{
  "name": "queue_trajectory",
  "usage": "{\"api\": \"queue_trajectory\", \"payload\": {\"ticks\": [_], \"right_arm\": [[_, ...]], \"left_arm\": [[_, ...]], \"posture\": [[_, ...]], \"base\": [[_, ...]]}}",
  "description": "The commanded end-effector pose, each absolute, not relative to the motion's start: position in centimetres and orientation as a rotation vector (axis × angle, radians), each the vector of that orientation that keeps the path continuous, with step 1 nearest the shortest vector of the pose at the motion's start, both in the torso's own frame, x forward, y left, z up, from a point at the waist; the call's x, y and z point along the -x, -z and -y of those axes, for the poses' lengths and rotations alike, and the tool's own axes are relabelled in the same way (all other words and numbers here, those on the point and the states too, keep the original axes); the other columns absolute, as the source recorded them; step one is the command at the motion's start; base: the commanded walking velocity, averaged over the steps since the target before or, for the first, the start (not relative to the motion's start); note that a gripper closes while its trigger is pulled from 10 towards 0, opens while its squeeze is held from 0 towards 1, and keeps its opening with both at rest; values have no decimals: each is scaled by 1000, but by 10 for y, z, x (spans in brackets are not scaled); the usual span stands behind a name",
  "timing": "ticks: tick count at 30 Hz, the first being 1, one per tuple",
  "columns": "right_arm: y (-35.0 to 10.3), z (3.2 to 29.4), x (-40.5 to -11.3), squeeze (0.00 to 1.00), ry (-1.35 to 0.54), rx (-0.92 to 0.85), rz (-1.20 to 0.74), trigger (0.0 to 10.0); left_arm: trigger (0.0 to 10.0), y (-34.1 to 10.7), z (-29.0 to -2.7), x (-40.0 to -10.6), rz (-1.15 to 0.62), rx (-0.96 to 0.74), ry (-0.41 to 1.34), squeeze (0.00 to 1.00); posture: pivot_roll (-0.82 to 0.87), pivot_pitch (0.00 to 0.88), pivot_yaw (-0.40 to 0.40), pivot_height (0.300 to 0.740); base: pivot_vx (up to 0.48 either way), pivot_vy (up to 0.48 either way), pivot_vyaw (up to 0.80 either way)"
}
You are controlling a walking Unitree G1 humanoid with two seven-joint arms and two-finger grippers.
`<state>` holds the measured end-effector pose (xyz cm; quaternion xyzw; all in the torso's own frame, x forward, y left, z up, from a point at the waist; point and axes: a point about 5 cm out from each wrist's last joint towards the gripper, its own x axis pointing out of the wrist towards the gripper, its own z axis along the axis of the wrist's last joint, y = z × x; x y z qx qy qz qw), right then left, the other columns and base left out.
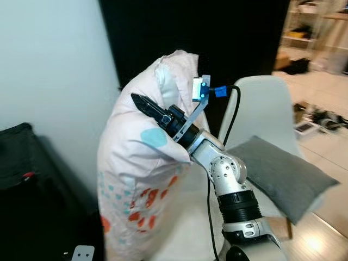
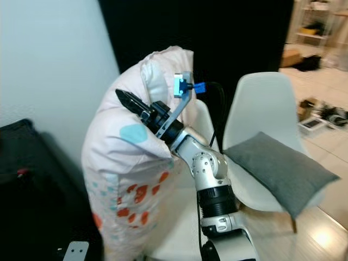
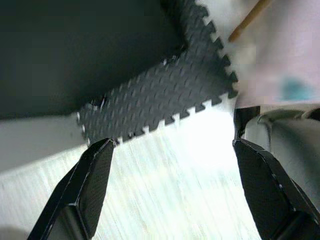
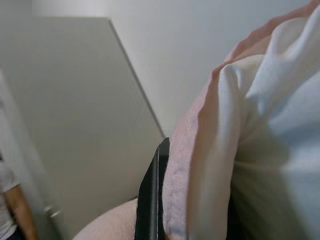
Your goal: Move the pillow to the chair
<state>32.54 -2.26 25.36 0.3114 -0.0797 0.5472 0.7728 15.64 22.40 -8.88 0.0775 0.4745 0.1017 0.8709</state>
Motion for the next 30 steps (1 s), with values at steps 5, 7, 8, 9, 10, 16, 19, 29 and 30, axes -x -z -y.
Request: {"api": "queue_trajectory", "payload": {"ticks": [5,7,8,9,10,16,19,29,30], "right_arm": [[-268,16,-323,0,-1204,-674,245,10000],[-267,15,-323,0,-1204,-672,242,10000],[-267,14,-323,0,-1204,-672,237,10000],[-266,13,-322,0,-1204,-673,234,10000],[-266,13,-322,0,-1204,-673,234,10000],[-250,3,-326,0,-1162,-608,119,10000],[-239,-4,-325,0,-1162,-561,68,10000],[-181,-17,-332,0,-1017,-358,-176,10000],[-173,-15,-335,0,-967,-326,-210,10000]], "left_arm": [[10000,90,-226,-153,-1000,-148,-226,0],[10000,90,-225,-153,-999,-144,-223,0],[10000,90,-225,-153,-996,-141,-225,0],[10000,90,-225,-153,-992,-136,-233,0],[10000,90,-225,-153,-992,-136,-233,0],[10000,87,-225,-160,-965,-136,-254,0],[10000,85,-225,-165,-945,-131,-261,0],[10000,61,-224,-207,-758,-139,-277,0],[10000,56,-224,-215,-724,-142,-277,0]], "posture": [[-38,26,54,740],[-37,26,53,740],[-37,27,53,740],[-37,27,51,740],[-37,27,51,740],[-37,31,43,740],[-36,32,39,740],[-20,35,21,740],[-20,35,21,740]], "base": [[0,-136,0],[0,-480,0],[0,-480,0],[0,-480,0],[0,-480,0],[0,-79,0],[0,0,0],[0,0,0],[0,0,0]]}}
